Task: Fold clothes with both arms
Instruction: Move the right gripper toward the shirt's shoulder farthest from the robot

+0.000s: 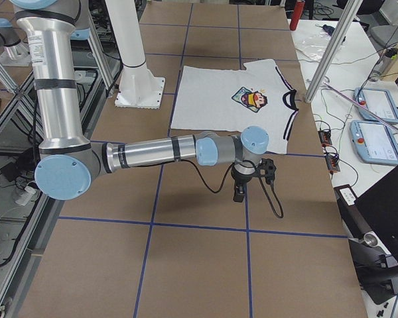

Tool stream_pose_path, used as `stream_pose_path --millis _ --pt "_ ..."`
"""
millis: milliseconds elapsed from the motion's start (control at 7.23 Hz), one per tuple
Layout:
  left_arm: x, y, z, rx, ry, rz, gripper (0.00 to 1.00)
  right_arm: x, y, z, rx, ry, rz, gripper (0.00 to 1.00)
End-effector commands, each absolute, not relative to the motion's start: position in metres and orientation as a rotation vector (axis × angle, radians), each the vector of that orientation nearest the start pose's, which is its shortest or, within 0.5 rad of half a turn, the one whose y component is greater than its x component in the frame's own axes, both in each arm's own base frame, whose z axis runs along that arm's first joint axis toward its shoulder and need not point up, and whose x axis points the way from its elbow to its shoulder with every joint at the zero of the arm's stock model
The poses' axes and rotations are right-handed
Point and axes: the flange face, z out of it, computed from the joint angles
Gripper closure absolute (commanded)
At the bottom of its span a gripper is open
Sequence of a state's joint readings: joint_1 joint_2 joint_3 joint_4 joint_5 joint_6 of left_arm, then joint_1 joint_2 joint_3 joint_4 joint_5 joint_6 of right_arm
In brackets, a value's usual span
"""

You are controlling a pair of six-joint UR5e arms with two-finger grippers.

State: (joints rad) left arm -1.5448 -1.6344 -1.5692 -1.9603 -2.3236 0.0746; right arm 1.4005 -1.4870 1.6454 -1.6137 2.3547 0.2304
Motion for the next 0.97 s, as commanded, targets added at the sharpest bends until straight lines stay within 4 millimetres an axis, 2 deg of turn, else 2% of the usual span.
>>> stream_pose_path --millis 0,138,277,415,692,830 --pt "-0.051 -0.54 0.586 0.433 0.738 0.259 0.0 -0.026 -0.524 0.594 -0.068 -0.784 0.019 0.0" --pt "-0.053 -0.539 0.587 0.433 0.725 0.25 0.0 -0.026 -0.524 0.595 -0.07 -0.785 0.021 0.0" --pt "-0.052 -0.536 0.599 0.406 0.73 0.24 0.0 -0.025 -0.522 0.591 -0.063 -0.789 0.019 0.0" --pt "-0.051 -0.535 0.599 0.333 0.747 0.154 0.0 -0.026 -0.523 0.589 -0.057 -0.79 0.014 0.0" --pt "-0.05 -0.535 0.596 0.233 0.748 0.113 0.0 -0.026 -0.521 0.592 0.014 -0.802 -0.014 0.0" --pt "-0.05 -0.54 0.586 0.191 0.747 0.097 0.0 -0.027 -0.523 0.589 0.018 -0.799 0.003 0.0"
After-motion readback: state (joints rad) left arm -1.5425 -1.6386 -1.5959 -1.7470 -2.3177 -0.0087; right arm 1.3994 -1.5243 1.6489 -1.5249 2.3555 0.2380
